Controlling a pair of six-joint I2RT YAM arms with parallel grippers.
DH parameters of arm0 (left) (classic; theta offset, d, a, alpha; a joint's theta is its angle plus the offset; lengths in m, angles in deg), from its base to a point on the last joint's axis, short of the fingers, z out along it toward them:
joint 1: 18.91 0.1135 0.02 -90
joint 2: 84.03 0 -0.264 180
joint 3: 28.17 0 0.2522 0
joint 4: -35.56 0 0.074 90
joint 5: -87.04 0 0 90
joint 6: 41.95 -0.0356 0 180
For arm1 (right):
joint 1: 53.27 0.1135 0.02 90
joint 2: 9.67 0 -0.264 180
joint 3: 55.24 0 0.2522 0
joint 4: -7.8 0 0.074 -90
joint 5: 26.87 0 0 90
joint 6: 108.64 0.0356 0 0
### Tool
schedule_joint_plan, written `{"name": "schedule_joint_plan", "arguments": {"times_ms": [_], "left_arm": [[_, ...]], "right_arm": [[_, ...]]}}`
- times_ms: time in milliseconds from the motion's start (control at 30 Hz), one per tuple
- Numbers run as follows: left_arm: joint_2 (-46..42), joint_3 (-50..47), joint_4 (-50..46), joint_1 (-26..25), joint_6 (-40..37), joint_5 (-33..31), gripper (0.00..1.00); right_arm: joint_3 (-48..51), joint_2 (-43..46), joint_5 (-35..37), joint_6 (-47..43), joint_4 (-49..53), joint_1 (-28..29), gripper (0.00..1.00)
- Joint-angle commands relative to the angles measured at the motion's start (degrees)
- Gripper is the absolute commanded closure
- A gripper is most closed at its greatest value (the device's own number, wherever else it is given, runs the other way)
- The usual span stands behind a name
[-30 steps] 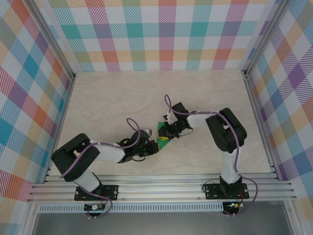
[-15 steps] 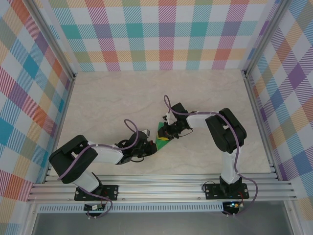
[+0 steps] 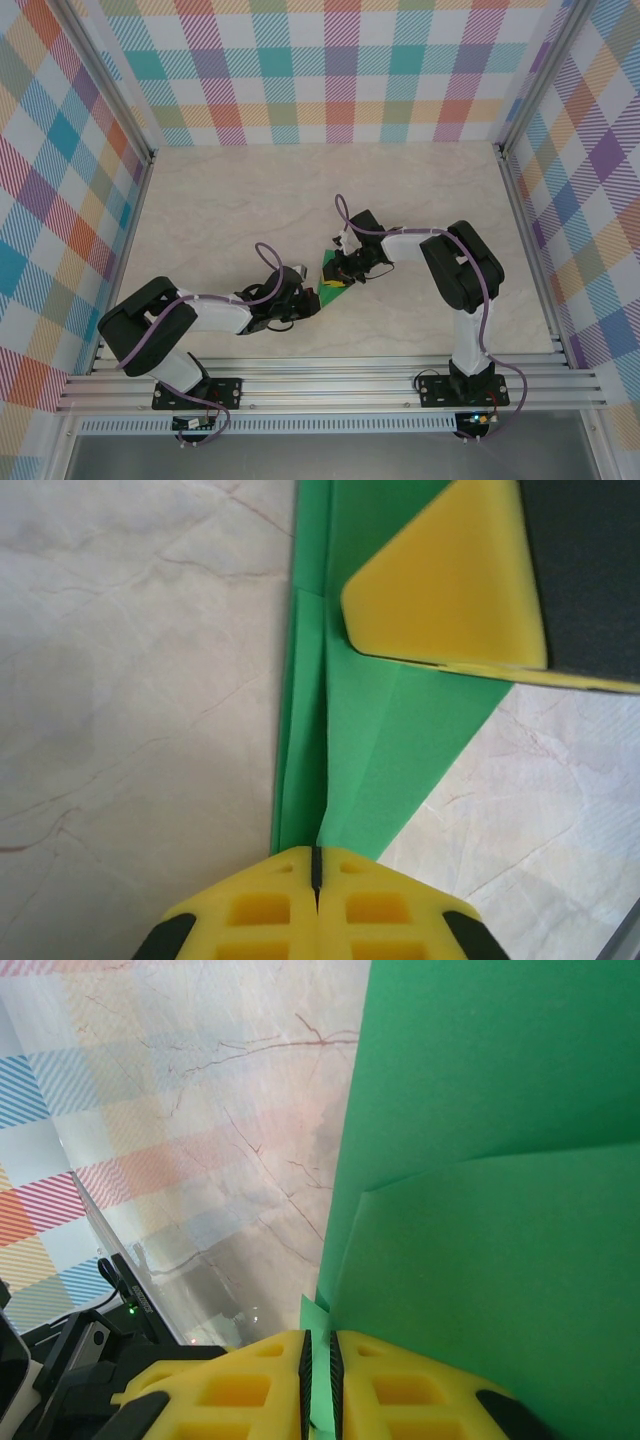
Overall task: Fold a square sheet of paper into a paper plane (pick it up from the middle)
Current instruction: Fourth fold the wing at the center of the table.
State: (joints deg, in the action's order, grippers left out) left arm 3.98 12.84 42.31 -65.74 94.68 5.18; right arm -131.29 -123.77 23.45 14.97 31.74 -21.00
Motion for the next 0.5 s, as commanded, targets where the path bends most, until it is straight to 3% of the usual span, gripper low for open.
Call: {"name": "schedule_joint_plan", "arguments": {"times_ms": [0,233,467], "left_arm": [[1.5,-0.9,-2.9,0.1,0.8,1.0,1.00],[1.6,-3.1,-1.7,1.6,4.0,2.4,1.00],[-4.5,-2.4,-7.1,1.6,4.1,0.0,0.86]], "right_arm": [[-0.5,-2.2,3.4,-1.0,1.6,-0.3,0.84],[-0.1,-3.2,5.1,-1.2,1.9,-0.4,0.84],[0.1,-3.5,5.5,-1.3,1.8,-0.3,0.84]]}}
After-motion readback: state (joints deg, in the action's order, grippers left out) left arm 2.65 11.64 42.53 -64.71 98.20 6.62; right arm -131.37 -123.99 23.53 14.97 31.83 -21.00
